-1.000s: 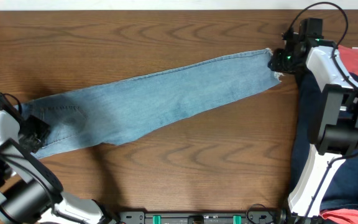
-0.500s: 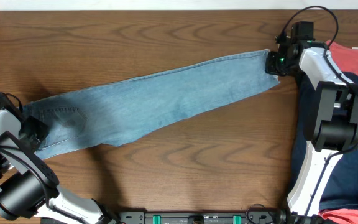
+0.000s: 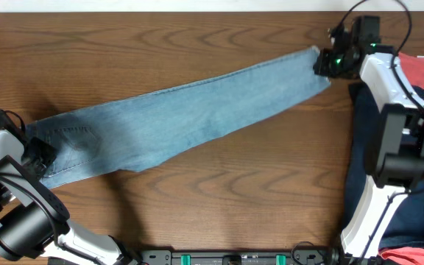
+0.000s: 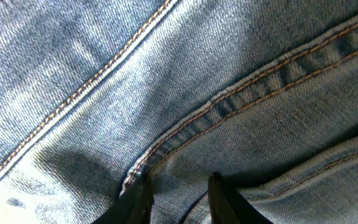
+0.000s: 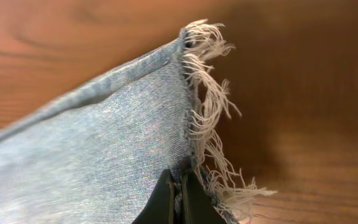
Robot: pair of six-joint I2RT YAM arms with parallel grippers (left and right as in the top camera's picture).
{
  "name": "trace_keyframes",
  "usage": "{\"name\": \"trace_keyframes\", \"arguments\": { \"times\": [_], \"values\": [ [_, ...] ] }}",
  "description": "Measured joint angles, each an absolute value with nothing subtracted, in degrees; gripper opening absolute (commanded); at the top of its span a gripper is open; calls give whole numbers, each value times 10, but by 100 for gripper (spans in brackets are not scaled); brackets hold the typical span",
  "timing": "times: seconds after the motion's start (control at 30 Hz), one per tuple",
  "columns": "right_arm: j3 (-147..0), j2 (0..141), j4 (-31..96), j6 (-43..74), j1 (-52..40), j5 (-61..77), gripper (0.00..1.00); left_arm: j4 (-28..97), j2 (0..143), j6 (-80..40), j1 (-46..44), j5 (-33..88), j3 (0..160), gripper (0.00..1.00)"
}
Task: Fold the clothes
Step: 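Lift the hems with the right gripper and carry them toward the waistband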
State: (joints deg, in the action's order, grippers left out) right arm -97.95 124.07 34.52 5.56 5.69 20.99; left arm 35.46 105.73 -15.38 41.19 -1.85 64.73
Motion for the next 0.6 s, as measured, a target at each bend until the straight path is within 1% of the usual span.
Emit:
{"name": "trace_keyframes", "arguments": {
  "times": [0.13,0.4,0.53,0.57,0.6],
  "values": [
    [-980,1210,336,56,57,225,1,355,1057,-154,412,-17,647,32],
    [-980,1222,323,56,57,228,2,356,1057,-154,412,-15,647,32],
    [-980,1223,350,59,57,211,6,356,1057,-154,412,-15,647,32],
    [-980,1223,355,61,57,206,5,356,1057,-154,412,-15,647,32],
    [-980,1223,360,61,57,202,2,356,1057,-154,412,-15,647,32]
  ]
}}
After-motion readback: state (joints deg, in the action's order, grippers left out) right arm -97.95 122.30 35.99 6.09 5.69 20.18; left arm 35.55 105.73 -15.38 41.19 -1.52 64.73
